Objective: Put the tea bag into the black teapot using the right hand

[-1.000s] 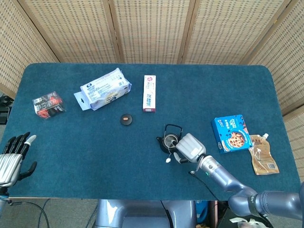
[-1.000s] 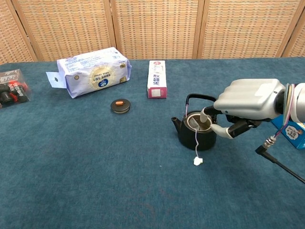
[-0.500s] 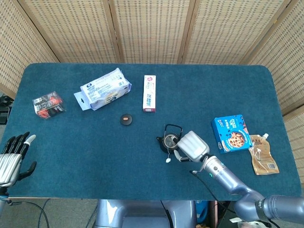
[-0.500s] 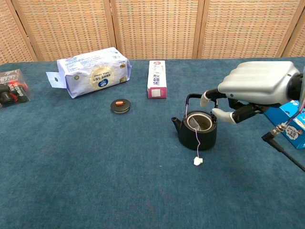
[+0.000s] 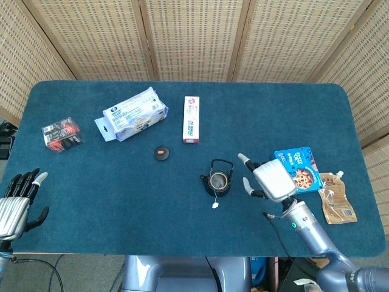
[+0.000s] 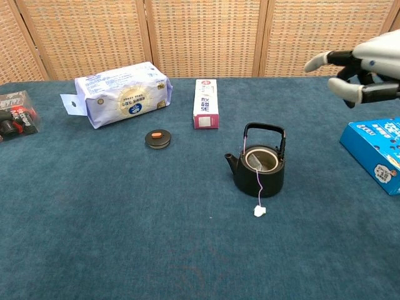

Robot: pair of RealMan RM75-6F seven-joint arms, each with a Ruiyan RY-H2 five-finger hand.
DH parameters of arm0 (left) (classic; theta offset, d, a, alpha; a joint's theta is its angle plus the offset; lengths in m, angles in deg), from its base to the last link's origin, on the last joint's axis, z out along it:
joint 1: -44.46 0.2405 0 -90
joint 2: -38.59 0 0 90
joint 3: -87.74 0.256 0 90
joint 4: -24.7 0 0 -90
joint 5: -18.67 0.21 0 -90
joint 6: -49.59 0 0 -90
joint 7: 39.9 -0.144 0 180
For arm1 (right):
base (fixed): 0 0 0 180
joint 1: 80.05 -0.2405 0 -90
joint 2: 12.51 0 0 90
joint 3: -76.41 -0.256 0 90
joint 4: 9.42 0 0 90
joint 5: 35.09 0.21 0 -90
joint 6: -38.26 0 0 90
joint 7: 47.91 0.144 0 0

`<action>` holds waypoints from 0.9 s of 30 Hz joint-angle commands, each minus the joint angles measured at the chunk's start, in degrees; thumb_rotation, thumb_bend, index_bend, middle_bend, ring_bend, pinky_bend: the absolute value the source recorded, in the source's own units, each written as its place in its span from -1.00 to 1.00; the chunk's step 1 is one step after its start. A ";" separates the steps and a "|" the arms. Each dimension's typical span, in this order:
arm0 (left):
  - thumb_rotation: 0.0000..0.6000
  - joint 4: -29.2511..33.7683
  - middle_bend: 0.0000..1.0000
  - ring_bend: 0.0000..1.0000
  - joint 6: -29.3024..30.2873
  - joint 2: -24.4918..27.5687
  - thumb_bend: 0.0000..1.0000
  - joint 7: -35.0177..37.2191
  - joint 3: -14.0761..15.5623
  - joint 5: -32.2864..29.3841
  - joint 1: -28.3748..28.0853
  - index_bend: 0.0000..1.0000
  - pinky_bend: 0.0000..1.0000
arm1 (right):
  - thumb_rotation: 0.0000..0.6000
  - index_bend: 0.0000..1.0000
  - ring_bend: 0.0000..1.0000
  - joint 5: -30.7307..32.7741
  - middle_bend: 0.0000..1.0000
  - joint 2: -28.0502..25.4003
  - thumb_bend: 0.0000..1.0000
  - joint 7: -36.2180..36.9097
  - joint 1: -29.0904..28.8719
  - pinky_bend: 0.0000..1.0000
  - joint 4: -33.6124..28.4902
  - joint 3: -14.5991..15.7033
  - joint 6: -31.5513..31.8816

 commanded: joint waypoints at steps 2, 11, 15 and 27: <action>1.00 0.99 -1.00 -1.00 0.16 0.03 -0.18 -0.58 -0.06 -0.41 0.23 -1.00 -1.00 | -1.00 -0.80 -0.11 0.58 -0.23 -0.50 0.22 4.42 4.34 0.27 1.44 -0.78 3.63; 1.00 3.43 -1.00 -1.00 1.73 -0.83 -0.18 -3.22 0.31 0.58 0.98 -1.00 -1.00 | -1.00 -0.93 -0.84 -0.14 -0.79 0.35 0.19 8.11 12.02 -0.54 3.51 -0.67 11.42; 1.00 3.57 -1.00 -1.00 2.27 -1.40 -0.18 -3.75 0.60 1.05 1.36 -1.00 -1.00 | -1.00 -0.97 -0.95 -0.64 -0.88 0.87 0.17 8.65 15.04 -0.66 4.26 -0.46 14.14; 1.00 3.94 -1.00 -1.00 4.21 -2.12 -0.18 -3.64 1.64 4.15 2.27 -1.00 -1.00 | -1.00 -0.97 -0.99 -2.71 -0.88 2.42 0.10 12.32 21.90 -0.70 6.64 0.96 17.91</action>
